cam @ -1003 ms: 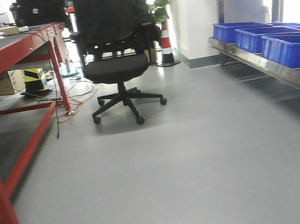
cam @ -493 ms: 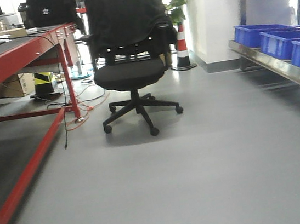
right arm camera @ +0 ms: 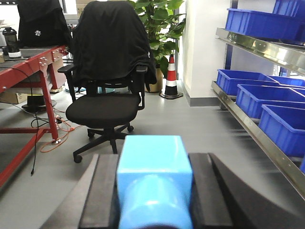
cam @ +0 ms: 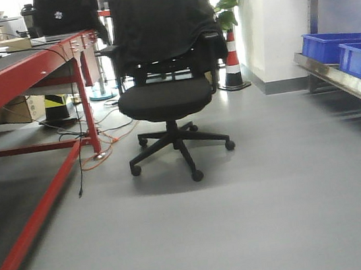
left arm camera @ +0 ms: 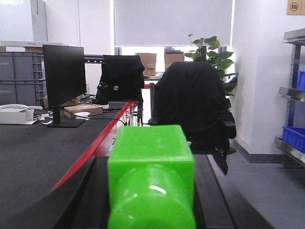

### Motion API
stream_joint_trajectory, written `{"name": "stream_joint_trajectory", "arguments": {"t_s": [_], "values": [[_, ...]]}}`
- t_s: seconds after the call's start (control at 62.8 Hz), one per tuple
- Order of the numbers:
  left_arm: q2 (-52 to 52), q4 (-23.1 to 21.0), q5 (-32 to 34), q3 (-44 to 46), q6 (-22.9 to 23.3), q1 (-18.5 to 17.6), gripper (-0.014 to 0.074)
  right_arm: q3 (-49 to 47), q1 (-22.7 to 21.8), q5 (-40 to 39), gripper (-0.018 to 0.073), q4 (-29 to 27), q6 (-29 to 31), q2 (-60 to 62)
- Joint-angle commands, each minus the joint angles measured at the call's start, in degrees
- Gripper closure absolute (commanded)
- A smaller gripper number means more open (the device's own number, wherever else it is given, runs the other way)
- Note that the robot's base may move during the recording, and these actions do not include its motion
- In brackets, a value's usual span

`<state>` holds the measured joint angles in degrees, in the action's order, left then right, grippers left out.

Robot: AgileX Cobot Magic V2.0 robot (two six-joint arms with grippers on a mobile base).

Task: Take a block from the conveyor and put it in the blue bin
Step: 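Drive the base past the red table to the blue bin shelf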

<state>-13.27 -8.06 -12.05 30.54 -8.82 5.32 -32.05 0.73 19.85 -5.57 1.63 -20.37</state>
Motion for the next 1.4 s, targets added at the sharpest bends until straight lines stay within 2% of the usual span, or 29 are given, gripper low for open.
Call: {"name": "stream_joint_trajectory", "arguments": {"t_s": [0.0, 1.384], "values": [[0.1, -0.4, 1.0, 0.0, -0.1, 0.1, 0.0708, -0.5, -0.1, -1.4, 0.0721, 0.2, 0.2, 0.3], [0.1, -0.4, 1.0, 0.0, -0.1, 0.1, 0.0708, -0.5, -0.1, -1.4, 0.0721, 0.2, 0.2, 0.3]]}}
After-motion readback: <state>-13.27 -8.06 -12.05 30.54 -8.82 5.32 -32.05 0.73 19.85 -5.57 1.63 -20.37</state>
